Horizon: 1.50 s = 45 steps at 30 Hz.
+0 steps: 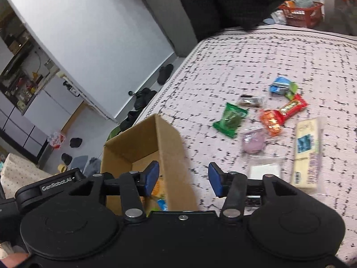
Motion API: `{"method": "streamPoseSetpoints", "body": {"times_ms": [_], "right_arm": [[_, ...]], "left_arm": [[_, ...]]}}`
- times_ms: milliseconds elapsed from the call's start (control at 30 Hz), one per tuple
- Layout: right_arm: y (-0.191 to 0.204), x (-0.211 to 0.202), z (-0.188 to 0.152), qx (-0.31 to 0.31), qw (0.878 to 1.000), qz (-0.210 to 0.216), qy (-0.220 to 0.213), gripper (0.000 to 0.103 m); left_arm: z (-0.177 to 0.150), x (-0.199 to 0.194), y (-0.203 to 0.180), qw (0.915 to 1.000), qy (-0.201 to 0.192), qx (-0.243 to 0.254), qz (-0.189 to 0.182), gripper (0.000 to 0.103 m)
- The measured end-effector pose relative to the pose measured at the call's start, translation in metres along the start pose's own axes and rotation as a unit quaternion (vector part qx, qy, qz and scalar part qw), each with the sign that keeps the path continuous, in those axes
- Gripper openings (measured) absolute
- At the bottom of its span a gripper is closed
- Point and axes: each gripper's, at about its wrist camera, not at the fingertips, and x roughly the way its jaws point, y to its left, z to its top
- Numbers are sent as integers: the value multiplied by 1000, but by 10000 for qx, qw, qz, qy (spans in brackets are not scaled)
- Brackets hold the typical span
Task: Organize snacks
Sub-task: 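Carry both packs over the box and release them inside, then move the left gripper to the white sesame pack and close on it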
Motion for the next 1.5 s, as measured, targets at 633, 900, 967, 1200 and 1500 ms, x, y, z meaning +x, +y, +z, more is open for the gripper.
{"method": "streamPoseSetpoints", "body": {"times_ms": [633,900,967,1200,1500], "right_arm": [[-81,-40,10,354,9985,-349,-230,68],[-110,-50,13,509,9974,-397,-312,91],[-119,-52,13,592,9969,-415,-322,94],[-157,-51,10,981,9940,-434,-194,95],[-190,-40,3,1542,9879,-192,-22,103]], "left_arm": [[-32,-9,-74,9978,-38,664,-1,95],[-46,-9,-105,9954,-112,928,-194,103],[-50,-9,-114,9945,-121,1008,-237,103],[-68,-8,-142,9897,-76,1348,-487,103],[-92,13,-162,9852,377,1557,-608,103]]}}
